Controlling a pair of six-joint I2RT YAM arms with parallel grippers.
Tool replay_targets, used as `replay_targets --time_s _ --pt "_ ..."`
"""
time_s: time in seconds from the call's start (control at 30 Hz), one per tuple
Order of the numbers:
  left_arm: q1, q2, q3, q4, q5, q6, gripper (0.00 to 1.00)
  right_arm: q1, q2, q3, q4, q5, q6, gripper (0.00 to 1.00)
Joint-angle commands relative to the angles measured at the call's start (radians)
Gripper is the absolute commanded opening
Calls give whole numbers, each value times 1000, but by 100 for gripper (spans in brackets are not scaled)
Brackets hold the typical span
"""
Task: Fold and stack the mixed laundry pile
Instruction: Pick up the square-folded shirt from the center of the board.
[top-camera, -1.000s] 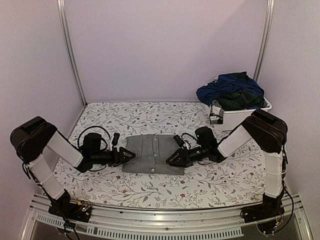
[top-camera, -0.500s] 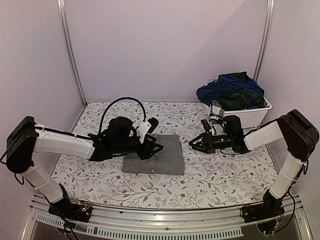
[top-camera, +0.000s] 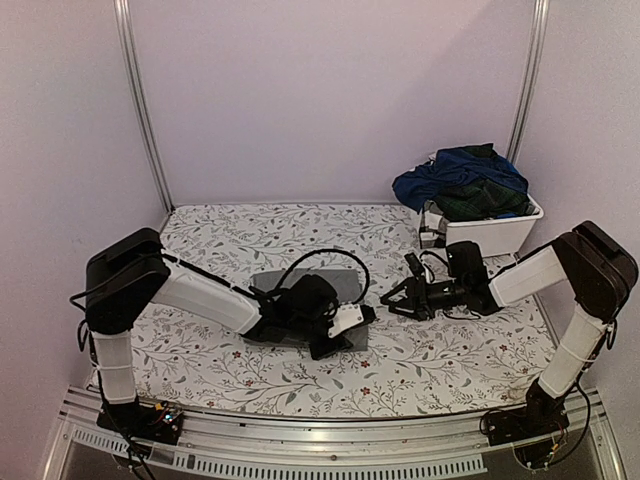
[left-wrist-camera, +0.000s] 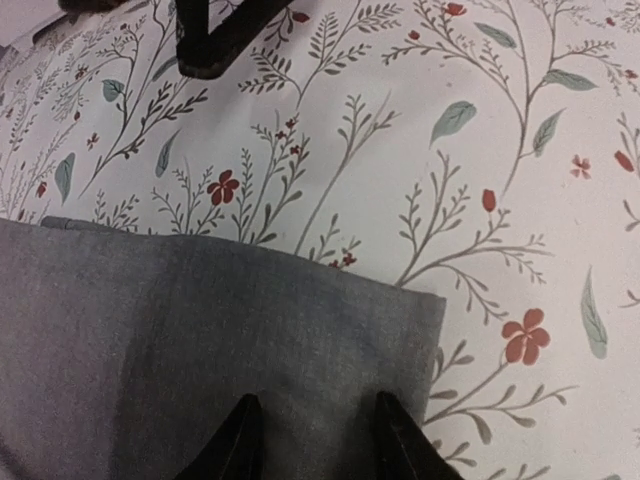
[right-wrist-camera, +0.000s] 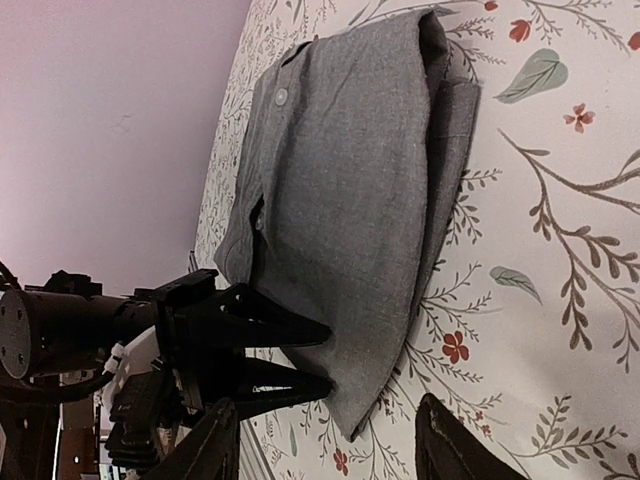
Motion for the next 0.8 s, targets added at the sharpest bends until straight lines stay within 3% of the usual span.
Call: replay_targets --time_s 0.0,0.17,0.3,0.53,0.77 --pt "-28 62 54 -74 18 78 39 -6 0 -19 10 10 17 61" --pt "-39 117 79 -96 43 92 41 -5 3 -37 17 17 37 68" --pt "-33 111 76 -85 82 84 25 -2 6 -46 18 14 47 72" --pt "-51 41 70 -83 122 82 30 0 2 -60 18 13 45 72" --pt "-53 103 114 -94 146 80 36 1 3 -68 17 23 49 73"
